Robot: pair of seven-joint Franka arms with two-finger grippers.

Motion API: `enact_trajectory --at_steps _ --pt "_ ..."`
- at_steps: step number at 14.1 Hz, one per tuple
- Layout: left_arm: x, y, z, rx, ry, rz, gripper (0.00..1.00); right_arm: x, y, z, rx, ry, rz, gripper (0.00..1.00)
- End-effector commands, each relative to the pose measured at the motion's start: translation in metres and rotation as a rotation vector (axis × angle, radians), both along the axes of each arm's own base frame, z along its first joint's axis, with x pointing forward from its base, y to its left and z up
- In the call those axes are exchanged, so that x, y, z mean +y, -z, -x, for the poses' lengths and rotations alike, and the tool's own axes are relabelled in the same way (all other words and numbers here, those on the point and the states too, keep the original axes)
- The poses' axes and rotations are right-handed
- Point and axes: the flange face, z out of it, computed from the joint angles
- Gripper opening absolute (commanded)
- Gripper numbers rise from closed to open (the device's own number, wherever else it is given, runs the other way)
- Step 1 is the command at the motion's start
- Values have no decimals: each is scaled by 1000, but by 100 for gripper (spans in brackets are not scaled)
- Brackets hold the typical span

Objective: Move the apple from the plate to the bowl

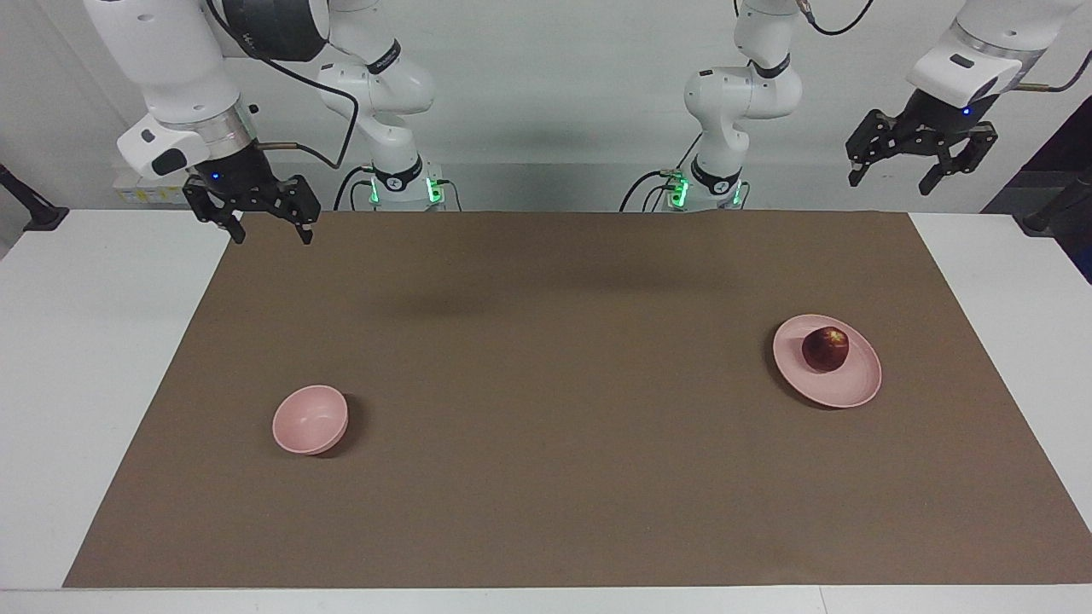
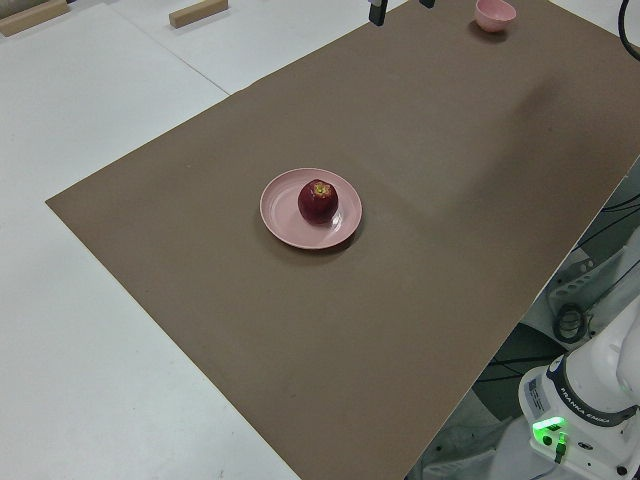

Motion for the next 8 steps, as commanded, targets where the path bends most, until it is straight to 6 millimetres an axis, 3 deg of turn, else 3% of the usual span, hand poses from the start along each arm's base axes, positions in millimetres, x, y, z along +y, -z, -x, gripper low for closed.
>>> enact_trajectory --at_steps 1,8 --pt "3 0 7 3 -17 -14 100 -2 1 -1 4 -23 -10 100" --pt "-4 -1 9 3 -5 -8 100 -2 1 -1 4 -23 -10 100"
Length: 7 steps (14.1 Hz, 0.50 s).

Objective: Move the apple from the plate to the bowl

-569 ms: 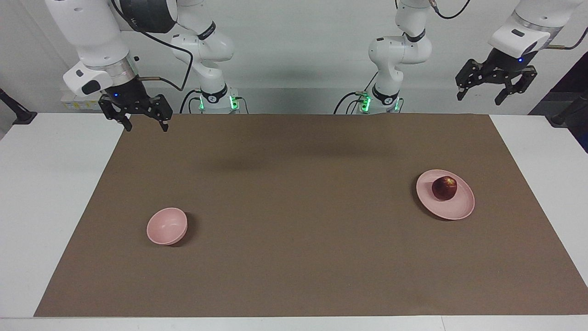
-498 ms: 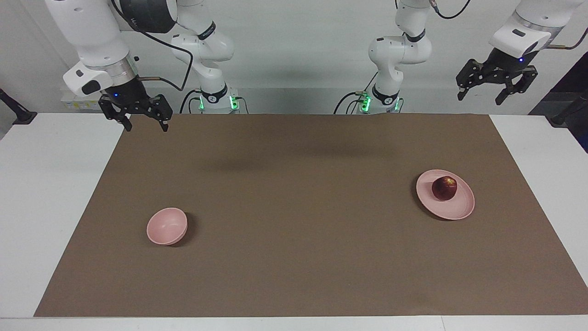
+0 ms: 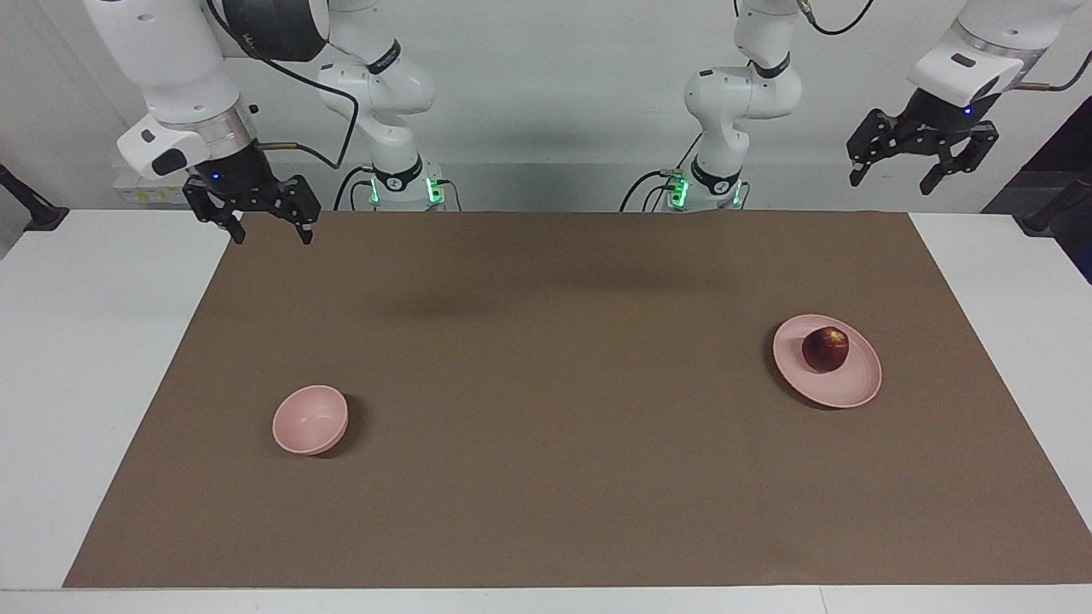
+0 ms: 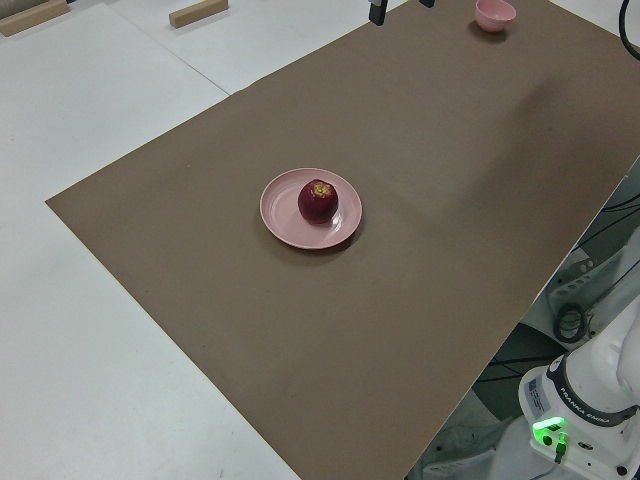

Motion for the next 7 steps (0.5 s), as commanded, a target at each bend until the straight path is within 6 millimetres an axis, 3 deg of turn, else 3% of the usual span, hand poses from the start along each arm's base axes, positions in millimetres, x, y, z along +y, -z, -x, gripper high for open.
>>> enact_trajectory --at_steps 1,7 --pt "-4 2 9 2 -4 -7 100 -2 1 -1 4 -23 -10 100" --pt "-4 3 12 2 9 -6 100 -2 1 -1 4 -23 -10 100"
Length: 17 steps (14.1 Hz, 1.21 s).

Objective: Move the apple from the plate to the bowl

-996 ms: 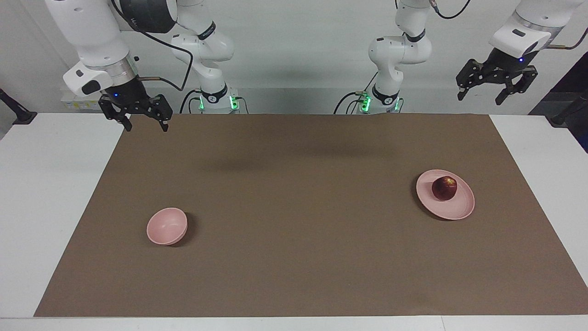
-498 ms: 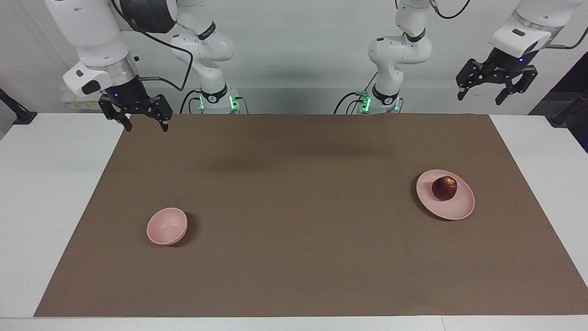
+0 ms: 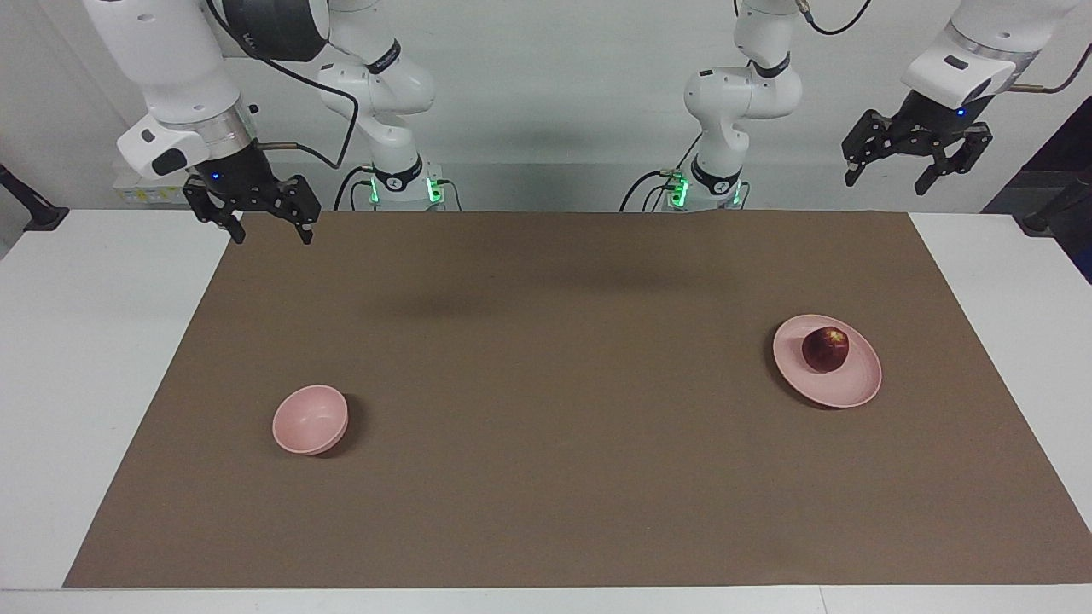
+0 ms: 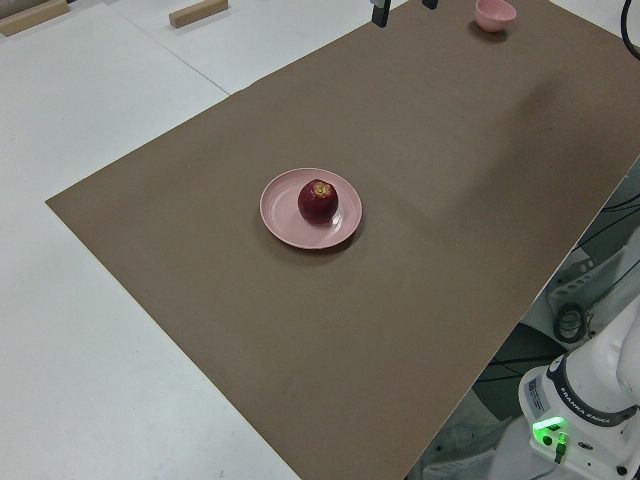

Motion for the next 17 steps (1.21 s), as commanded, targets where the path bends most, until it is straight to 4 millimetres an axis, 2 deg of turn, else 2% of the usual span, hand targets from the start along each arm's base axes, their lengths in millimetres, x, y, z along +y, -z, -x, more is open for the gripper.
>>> enact_trajectory --at_steps 1,11,15,17 --pt "0 1 9 -4 1 -6 100 -2 1 -1 4 -23 -10 100" --pt "-1 2 9 -5 1 3 100 -2 1 -1 4 -23 -10 100" --pt "-10 1 9 -6 11 14 100 -2 1 -1 4 -23 -10 100" --pt "-8 0 9 -7 17 15 100 -2 1 -1 4 -23 -10 100"
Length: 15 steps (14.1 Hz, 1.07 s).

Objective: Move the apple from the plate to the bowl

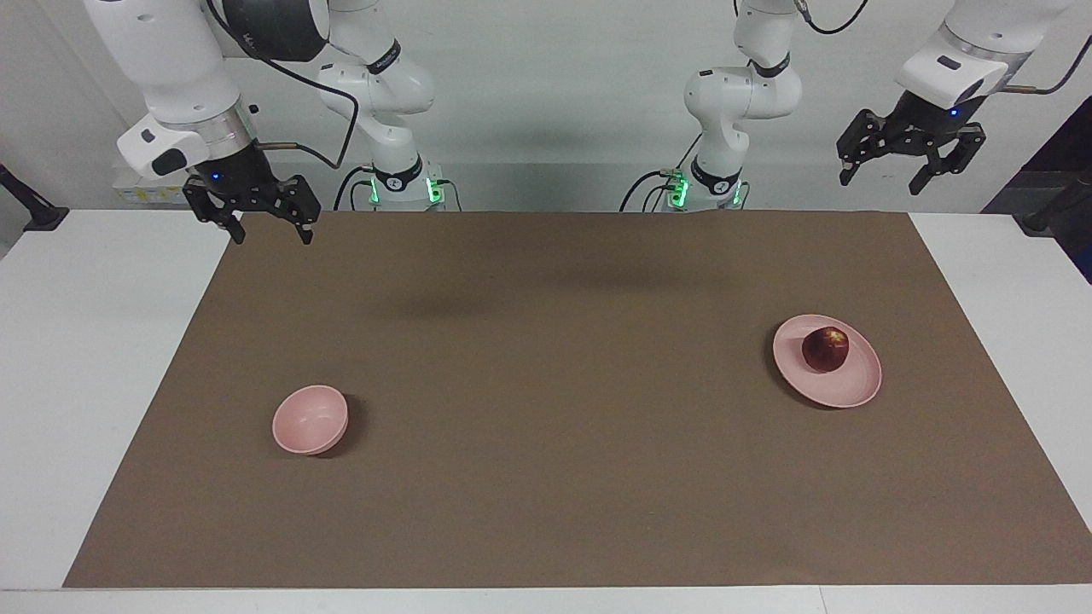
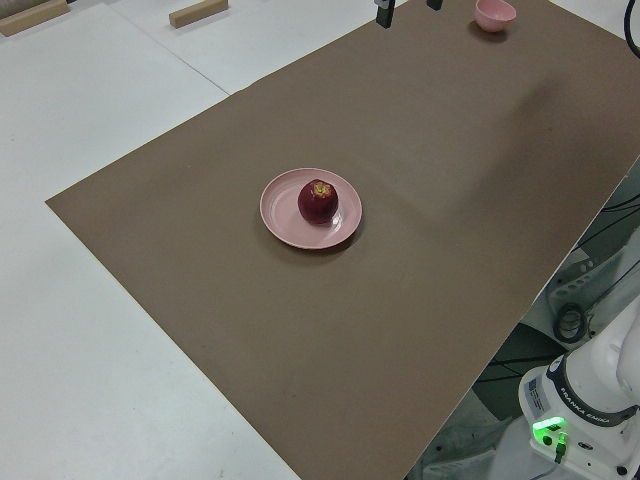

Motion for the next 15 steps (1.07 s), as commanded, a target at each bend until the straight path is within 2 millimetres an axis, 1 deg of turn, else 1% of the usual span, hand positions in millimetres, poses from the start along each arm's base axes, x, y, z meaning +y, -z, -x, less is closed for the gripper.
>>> enact_trajectory --at_steps 1,2,4,5,9,12,13,15 --pt "11 -1 6 -9 -25 9 100 -2 1 -1 4 -23 -10 100" --pt "17 -1 6 -4 -37 9 100 -2 1 -1 4 -23 -10 100" --pt "39 -1 6 -6 -71 11 100 -2 1 -1 4 -23 -10 100" --pt "45 -1 6 -7 -81 10 100 -2 1 -1 4 -23 -10 100" --pt "47 -3 6 -15 -85 4 100 -2 1 -1 4 -23 -10 100" --pt "43 0 6 -10 -77 9 100 -2 1 -1 4 -23 -10 100" --pt "45 1 4 -20 -77 14 100 -2 1 -1 4 -23 -10 100" --pt "46 20 -4 -35 -65 14 100 -2 1 -1 4 -23 -10 100"
